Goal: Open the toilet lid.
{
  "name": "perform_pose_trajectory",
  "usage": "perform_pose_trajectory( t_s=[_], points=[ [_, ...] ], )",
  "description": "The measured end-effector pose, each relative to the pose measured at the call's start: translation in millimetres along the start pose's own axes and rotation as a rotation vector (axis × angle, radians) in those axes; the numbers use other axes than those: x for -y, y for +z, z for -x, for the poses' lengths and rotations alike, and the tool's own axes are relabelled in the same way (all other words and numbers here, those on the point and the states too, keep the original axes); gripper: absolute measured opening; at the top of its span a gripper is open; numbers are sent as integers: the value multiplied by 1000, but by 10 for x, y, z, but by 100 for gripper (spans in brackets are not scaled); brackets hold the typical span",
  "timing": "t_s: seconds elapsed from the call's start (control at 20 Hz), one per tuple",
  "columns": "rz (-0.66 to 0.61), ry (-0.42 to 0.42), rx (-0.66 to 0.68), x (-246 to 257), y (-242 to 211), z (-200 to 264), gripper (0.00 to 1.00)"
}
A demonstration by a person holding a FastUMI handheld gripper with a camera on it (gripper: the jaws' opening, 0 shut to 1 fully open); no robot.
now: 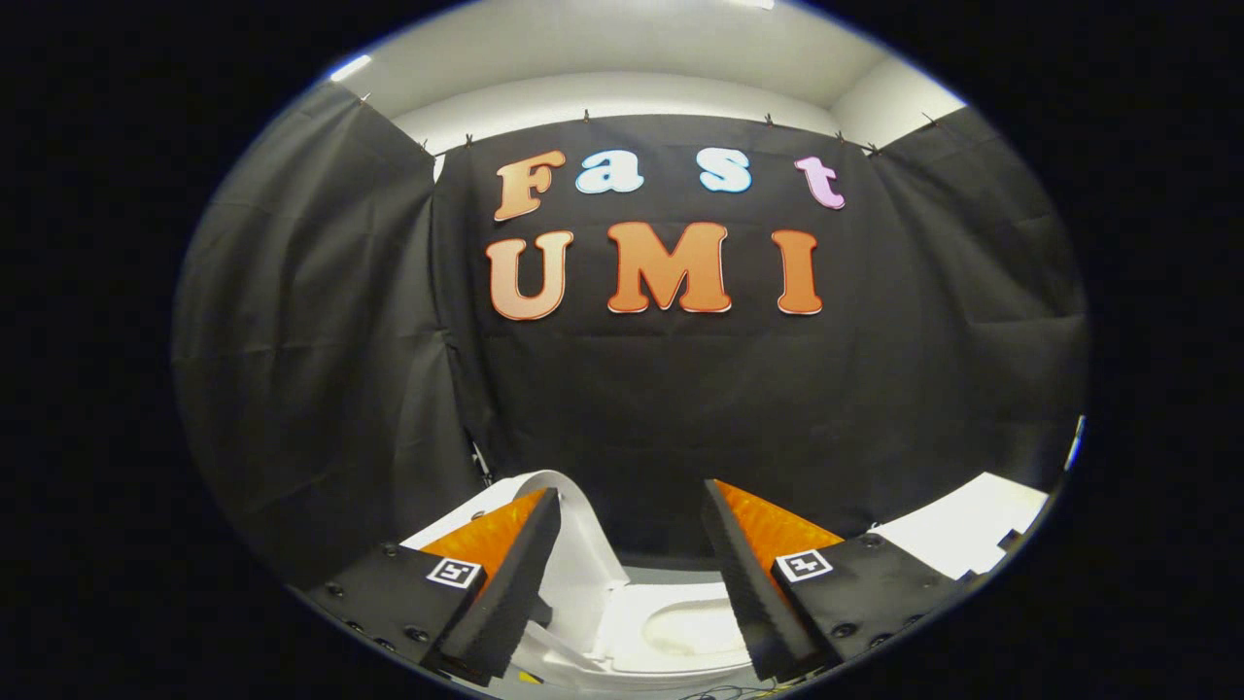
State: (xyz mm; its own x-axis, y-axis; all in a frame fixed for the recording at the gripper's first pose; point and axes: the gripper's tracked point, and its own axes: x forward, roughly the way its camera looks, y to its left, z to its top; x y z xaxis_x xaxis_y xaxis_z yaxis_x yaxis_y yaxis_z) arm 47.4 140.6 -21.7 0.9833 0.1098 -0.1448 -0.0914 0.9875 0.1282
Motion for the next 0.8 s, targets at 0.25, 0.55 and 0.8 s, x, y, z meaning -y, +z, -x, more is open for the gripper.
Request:
perform_pose_trajectory(
  t_s=[0.25, 0.55, 0.8],
  points=[
    [20, 18, 31, 397, 354, 125, 96],
    [-25, 39, 53, 923, 455, 229, 97],
    [-86, 16, 51, 1259, 378, 261, 97]
  ],
)
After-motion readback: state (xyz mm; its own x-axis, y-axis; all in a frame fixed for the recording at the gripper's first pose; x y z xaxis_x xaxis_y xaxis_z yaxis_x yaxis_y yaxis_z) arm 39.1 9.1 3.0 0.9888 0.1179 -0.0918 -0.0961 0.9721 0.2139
